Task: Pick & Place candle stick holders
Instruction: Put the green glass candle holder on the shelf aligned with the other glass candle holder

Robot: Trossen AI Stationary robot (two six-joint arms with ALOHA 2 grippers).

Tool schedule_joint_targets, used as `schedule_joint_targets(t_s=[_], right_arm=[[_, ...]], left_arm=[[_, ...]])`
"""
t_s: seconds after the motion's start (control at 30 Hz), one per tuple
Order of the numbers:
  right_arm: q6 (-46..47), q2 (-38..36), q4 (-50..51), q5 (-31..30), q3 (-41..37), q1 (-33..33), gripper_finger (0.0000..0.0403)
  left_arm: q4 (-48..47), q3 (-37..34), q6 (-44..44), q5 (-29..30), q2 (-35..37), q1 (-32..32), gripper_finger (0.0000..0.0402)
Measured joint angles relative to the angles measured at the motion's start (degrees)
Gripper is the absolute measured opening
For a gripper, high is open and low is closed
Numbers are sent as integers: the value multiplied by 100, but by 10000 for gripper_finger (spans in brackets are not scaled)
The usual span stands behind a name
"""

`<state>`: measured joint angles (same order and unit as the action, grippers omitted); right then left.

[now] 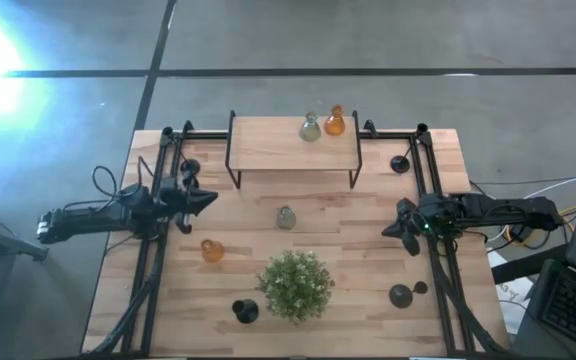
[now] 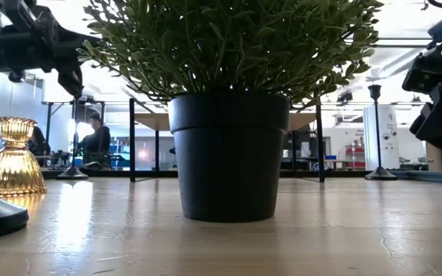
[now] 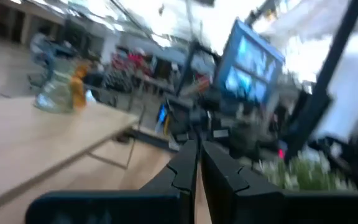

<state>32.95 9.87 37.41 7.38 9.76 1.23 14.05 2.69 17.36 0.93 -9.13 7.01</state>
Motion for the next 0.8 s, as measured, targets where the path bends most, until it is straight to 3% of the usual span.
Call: schedule_joint_targets(t_s=[0.53, 0.8], right_arm=[[0, 2, 2, 4, -2, 0, 8], [1, 0, 2, 11, -2, 0, 8]], left_arm=[[-236, 1193, -961, -436, -3041, 0, 30], [-215, 1560, -931, -468, -4249, 2, 110]])
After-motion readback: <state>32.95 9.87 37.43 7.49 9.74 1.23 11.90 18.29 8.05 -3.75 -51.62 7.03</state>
